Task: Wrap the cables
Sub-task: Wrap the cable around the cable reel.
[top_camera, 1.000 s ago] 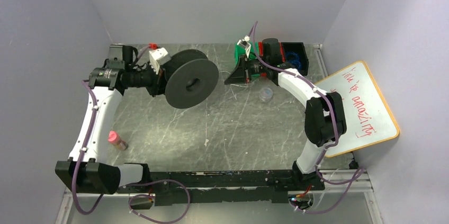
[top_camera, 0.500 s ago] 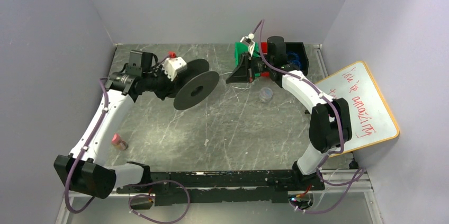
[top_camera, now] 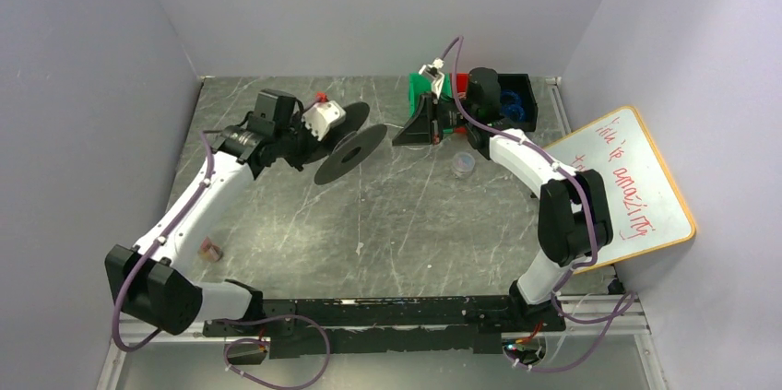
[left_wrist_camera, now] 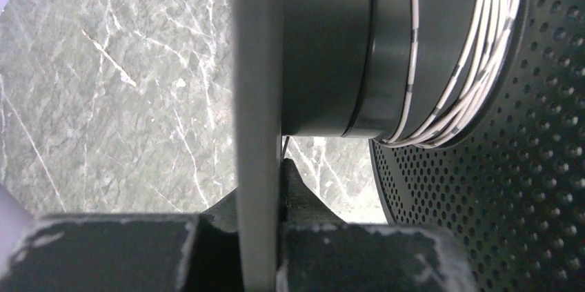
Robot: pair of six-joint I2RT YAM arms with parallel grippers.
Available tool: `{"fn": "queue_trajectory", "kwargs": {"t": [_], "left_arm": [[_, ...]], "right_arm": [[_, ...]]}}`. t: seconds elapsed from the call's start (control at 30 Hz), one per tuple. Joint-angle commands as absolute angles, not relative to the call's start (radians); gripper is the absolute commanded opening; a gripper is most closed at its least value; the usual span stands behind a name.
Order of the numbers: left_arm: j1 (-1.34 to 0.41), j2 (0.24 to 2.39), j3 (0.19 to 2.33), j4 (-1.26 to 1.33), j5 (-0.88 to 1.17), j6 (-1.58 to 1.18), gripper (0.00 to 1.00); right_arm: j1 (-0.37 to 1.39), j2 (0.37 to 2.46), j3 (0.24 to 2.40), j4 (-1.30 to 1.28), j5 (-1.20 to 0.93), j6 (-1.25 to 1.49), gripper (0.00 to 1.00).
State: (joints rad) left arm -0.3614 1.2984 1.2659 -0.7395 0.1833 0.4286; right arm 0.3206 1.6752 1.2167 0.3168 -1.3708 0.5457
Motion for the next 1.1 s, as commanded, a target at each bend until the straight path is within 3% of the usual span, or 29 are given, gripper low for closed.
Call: {"fn": "queue_trajectory", "kwargs": {"t": [0.0,0.2,0.63,1.07], "left_arm": [[-0.398,1.315,1.278,-0.666,-0.013,0.379,0.02],[-0.462,1.353,1.282,-0.655,-0.165,0.366,0.02],[-0.521,1.485,1.363,-0.665,-0.418,0.247,0.02],[-0.518,1.557,1.460,-0.736,-0.451,0.117,0.02]], "right_arm": [[0.334,1.629,1.217,0.444,-1.439,0.607,0.05],[0.355,1.600,1.221,0.397,-1.423,0.561,0.00],[0.426,1.552,1.253,0.216,-1.384,0.391,0.01],[0.501,1.545,1.276,0.107,-1.347,0.283,0.07]]}}
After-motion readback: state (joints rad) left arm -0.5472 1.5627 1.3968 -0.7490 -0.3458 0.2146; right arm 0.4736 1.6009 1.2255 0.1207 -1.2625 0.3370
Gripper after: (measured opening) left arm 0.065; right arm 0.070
